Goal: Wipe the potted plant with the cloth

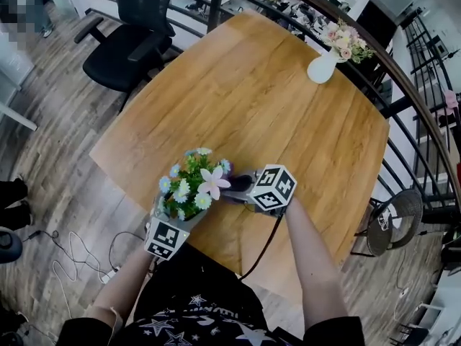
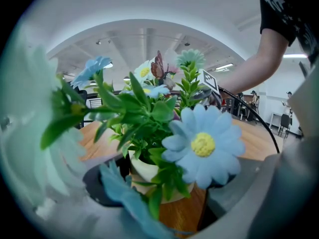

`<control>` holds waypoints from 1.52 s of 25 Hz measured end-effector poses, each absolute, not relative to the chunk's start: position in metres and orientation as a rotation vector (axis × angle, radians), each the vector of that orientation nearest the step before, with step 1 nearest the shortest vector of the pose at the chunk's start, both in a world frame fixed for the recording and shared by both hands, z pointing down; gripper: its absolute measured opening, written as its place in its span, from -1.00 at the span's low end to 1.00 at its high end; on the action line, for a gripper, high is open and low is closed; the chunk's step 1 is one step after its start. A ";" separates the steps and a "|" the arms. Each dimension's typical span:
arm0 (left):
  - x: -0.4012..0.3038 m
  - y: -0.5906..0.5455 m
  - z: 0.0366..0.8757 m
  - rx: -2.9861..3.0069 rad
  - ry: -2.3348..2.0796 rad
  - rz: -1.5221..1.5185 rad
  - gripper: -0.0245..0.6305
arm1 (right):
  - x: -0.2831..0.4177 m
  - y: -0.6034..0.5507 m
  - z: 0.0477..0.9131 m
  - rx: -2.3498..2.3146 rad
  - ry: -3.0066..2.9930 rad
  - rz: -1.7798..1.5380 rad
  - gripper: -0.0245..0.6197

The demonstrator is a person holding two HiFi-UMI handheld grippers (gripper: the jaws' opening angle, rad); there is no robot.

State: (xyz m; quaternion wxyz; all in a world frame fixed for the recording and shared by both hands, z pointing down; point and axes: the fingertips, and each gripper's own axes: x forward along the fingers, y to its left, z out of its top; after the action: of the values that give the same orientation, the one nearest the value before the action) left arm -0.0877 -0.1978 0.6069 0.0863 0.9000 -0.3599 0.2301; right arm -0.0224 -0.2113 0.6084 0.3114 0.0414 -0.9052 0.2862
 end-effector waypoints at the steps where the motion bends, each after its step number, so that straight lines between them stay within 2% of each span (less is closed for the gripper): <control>1: -0.087 -0.198 0.607 2.681 -1.072 0.686 0.43 | -0.022 -0.207 0.609 0.116 -2.391 0.751 -0.67; 24: -0.088 -0.205 0.607 2.736 -0.981 0.690 0.43 | -0.048 -0.147 0.609 0.309 -2.496 0.915 -0.65; 38: -0.086 -0.205 0.606 2.686 -1.020 0.645 0.43 | -0.007 -0.138 0.595 0.546 -2.507 0.924 -0.64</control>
State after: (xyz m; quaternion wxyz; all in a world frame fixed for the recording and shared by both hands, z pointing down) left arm -0.0856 -0.2051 0.6060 0.0985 0.9077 -0.3447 0.2182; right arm -0.0073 -0.1382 0.5951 0.2056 0.1960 -0.8997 0.3314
